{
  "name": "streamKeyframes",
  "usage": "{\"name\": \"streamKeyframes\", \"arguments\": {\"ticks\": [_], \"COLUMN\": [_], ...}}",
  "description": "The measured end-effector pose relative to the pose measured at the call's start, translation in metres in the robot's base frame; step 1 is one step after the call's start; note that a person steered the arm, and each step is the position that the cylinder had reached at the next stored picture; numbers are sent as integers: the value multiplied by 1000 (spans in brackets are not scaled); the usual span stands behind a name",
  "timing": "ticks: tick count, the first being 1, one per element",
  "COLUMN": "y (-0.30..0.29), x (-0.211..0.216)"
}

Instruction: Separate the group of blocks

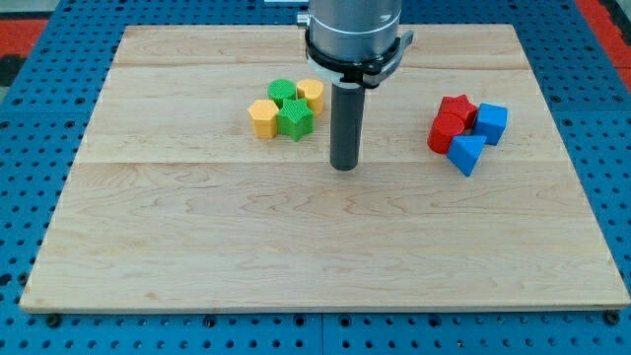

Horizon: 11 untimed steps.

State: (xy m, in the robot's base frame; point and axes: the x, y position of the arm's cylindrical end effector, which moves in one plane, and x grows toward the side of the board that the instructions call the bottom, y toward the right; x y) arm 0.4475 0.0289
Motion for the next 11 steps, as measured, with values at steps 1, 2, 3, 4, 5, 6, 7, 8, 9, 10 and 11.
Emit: {"name": "streamKeyframes", "arguments": {"ticks": [1, 2, 3, 4, 5, 6, 7, 8, 9, 10, 11], "y": [0, 2, 18, 6, -27, -63, -105, -105, -104, -104, -118], "x": [1, 1, 8, 10, -46, -79, -102, -104, -115, -123, -129]}}
